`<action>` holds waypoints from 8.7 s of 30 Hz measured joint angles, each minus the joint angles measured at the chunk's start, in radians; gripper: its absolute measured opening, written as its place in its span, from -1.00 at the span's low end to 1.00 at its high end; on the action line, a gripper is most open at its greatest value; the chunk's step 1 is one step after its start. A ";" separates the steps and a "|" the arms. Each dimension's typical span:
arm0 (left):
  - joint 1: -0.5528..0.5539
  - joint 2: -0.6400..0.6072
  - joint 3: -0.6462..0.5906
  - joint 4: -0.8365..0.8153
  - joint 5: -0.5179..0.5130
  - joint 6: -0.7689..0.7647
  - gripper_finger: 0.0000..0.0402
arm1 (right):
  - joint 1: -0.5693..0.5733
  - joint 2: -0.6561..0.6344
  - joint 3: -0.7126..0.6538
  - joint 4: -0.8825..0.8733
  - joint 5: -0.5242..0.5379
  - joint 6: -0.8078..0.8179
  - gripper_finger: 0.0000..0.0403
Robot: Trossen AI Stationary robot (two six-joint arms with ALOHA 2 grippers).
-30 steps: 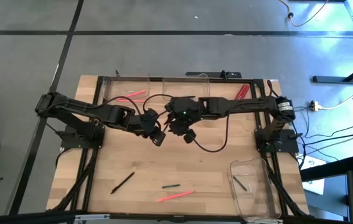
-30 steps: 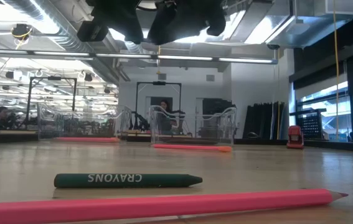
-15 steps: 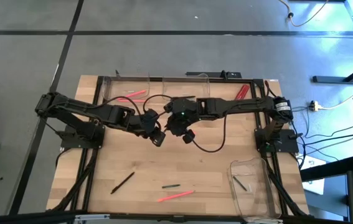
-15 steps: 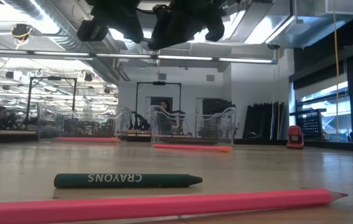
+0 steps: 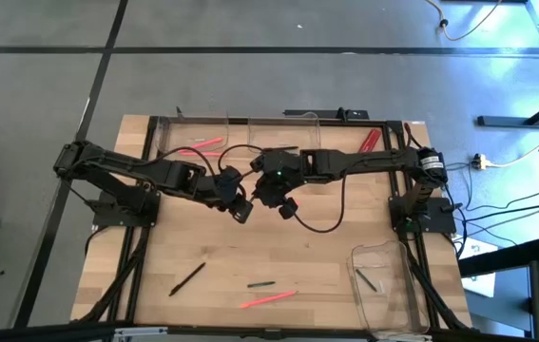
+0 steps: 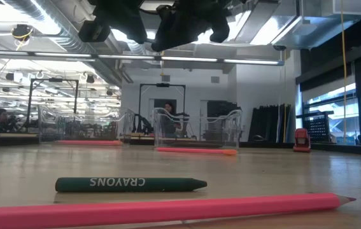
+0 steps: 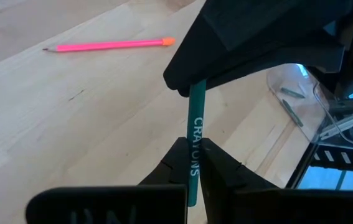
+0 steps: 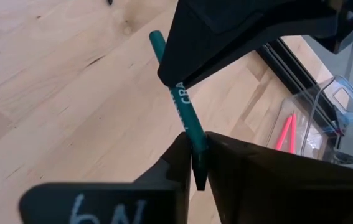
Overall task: Sort crayons/erasers/pens/pencils in bins
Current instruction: Put the green crayon into the bottom transparent bin, then put the black pen into the top right transparent bin
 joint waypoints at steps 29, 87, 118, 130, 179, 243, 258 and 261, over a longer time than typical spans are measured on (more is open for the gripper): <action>0.033 -0.065 0.000 -0.011 -0.027 0.031 -0.66 | 0.002 -0.002 0.001 -0.012 0.003 0.004 -0.83; -0.122 -0.259 0.000 0.033 -0.035 0.674 -0.66 | 0.760 -0.474 0.002 -1.050 -0.126 2.007 -0.82; -0.125 -0.259 0.000 0.034 -0.057 0.673 -0.66 | 0.946 -0.218 -0.002 -1.083 -0.017 2.253 -0.84; -0.125 -0.259 0.000 0.064 -0.057 0.610 -0.66 | 0.977 -0.388 -0.417 -0.587 -0.050 2.256 -0.83; -0.124 -0.259 0.000 0.074 -0.057 0.603 -0.66 | 0.887 -0.399 -0.819 -0.202 -0.281 2.073 -0.38; -0.681 -0.071 -0.209 -0.236 0.168 -0.735 -0.66 | 0.581 -0.573 0.101 -0.627 0.313 1.222 -0.35; -0.721 0.110 -0.209 -0.094 0.183 -0.755 -0.66 | 0.486 -0.573 0.101 -0.627 0.208 1.100 -0.35; -0.721 0.117 -0.209 -0.089 0.192 -0.737 -0.66 | 0.483 -0.573 0.101 -0.628 0.207 1.100 -0.35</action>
